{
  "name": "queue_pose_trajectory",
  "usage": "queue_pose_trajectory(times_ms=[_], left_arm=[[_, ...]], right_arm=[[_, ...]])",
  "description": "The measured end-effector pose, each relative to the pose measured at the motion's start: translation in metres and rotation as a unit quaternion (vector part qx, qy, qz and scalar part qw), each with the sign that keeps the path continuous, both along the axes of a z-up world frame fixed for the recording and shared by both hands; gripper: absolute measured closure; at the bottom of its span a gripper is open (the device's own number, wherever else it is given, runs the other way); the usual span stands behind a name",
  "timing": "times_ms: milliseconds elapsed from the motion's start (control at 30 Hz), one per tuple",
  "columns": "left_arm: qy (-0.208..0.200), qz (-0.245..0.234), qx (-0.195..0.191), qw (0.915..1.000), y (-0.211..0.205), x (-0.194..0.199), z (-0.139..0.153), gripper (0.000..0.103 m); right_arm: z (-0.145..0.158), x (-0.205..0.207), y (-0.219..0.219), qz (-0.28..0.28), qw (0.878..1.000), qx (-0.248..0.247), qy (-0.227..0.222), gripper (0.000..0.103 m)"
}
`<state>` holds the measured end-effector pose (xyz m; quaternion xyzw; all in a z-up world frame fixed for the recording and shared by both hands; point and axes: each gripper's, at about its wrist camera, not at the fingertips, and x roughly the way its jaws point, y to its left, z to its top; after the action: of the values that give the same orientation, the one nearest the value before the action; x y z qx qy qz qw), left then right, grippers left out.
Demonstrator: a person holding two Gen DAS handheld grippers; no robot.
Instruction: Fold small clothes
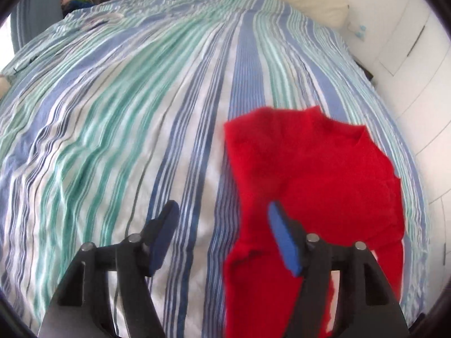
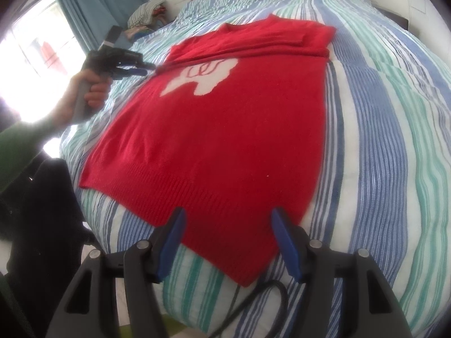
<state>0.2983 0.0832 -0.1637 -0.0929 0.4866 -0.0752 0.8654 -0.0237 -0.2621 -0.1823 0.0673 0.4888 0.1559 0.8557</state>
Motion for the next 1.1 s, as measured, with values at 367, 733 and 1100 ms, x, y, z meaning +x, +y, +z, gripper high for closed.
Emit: queue_pose_trajectory(times_ms=[367,733,1100], left_arm=[[0.049,-0.018,0.082,0.9952,-0.033,0.066,-0.031,0.100],[0.019,-0.053,0.058,0.9967,-0.028,0.022,-0.007,0.048],[0.047,-0.057,0.122,0.9897,-0.013,-0.017,-0.037,0.095]], right_arm=[[-0.003,0.002,0.004,0.008,1.000,-0.010,0.002,0.041],[-0.003,0.003,0.000,0.009,1.000,-0.002,0.001,0.041],[-0.001,0.002,0.002,0.009,1.000,-0.004,-0.002,0.041]])
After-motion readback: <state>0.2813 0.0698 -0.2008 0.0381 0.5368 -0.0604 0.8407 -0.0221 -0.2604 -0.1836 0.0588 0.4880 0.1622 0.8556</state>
